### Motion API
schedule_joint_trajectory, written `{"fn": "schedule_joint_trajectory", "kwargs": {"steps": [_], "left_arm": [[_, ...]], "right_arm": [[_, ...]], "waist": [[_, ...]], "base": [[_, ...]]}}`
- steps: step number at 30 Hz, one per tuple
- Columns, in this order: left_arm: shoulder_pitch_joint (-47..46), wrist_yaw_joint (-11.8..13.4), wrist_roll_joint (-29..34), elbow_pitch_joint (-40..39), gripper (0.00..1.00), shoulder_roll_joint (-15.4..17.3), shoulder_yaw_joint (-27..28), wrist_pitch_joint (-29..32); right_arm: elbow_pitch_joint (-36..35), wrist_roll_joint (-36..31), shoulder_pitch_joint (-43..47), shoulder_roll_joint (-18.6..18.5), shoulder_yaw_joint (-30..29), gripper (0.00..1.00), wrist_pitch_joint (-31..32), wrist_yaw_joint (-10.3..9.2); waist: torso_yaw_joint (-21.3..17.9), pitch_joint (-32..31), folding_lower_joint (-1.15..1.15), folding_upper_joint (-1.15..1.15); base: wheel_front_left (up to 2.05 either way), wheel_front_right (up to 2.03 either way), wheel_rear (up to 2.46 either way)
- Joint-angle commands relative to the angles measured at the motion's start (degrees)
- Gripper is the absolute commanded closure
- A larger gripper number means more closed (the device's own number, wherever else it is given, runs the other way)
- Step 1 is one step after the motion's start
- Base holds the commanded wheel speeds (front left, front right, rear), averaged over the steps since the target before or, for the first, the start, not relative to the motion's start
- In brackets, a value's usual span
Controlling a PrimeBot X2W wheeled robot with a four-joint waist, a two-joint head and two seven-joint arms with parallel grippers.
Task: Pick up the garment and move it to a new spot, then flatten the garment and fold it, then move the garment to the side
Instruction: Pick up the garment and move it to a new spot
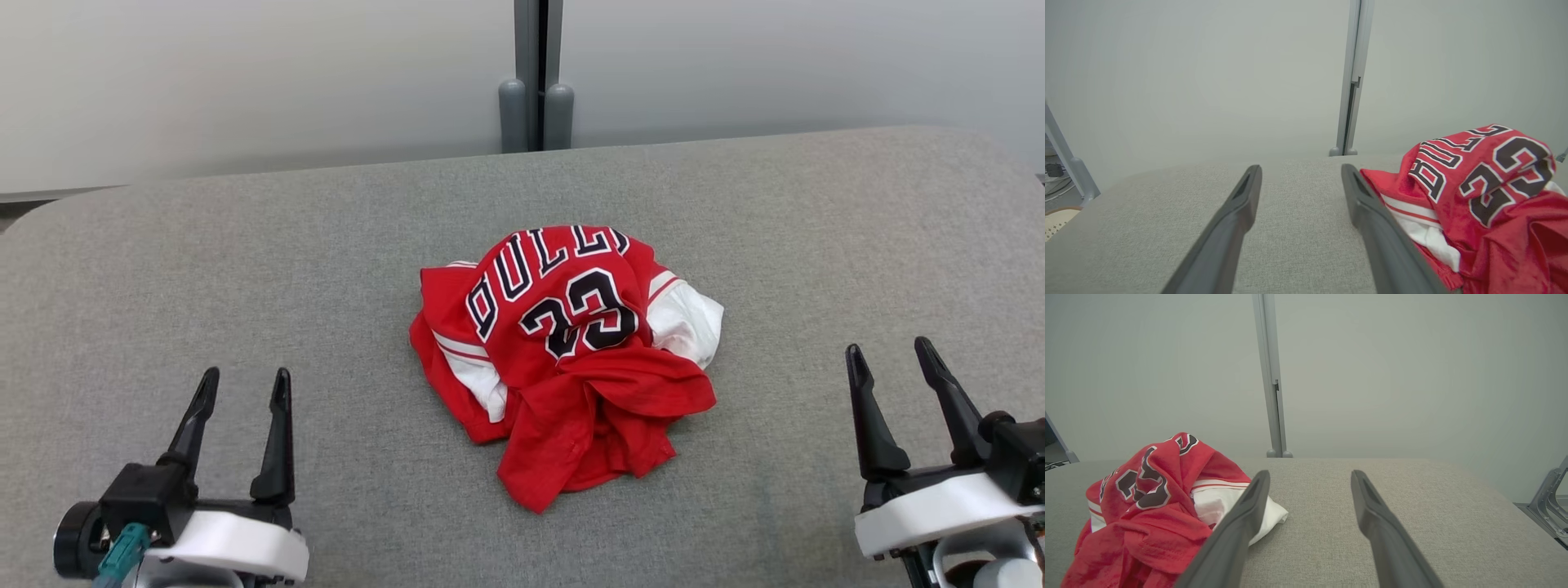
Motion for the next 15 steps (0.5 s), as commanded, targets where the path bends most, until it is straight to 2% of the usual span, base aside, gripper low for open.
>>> {"fn": "schedule_joint_trajectory", "kwargs": {"steps": [1,7,15], "left_arm": [[1.6,0.1,0.7,-0.6,0.0,0.8,0.7,-0.2],[5.9,-0.6,2.3,-3.3,0.0,1.4,1.8,-0.3],[8.5,0.1,2.8,-4.0,0.0,1.3,1.7,-0.3]], "right_arm": [[-0.5,-0.1,1.0,-0.4,0.0,0.0,0.5,-0.02],[-1.4,-0.2,3.5,-0.8,0.7,0.0,2.5,-0.02],[-2.8,-0.3,5.6,-0.7,0.5,0.0,4.4,-0.02]], "waist": [[0.4,-1.1,0.0,0.0],[0.1,-3.5,0.0,0.0],[-0.1,-4.9,0.0,0.0]], "base": [[0.0,0.0,0.0],[0.0,0.0,0.0],[0.0,0.0,0.0]]}}
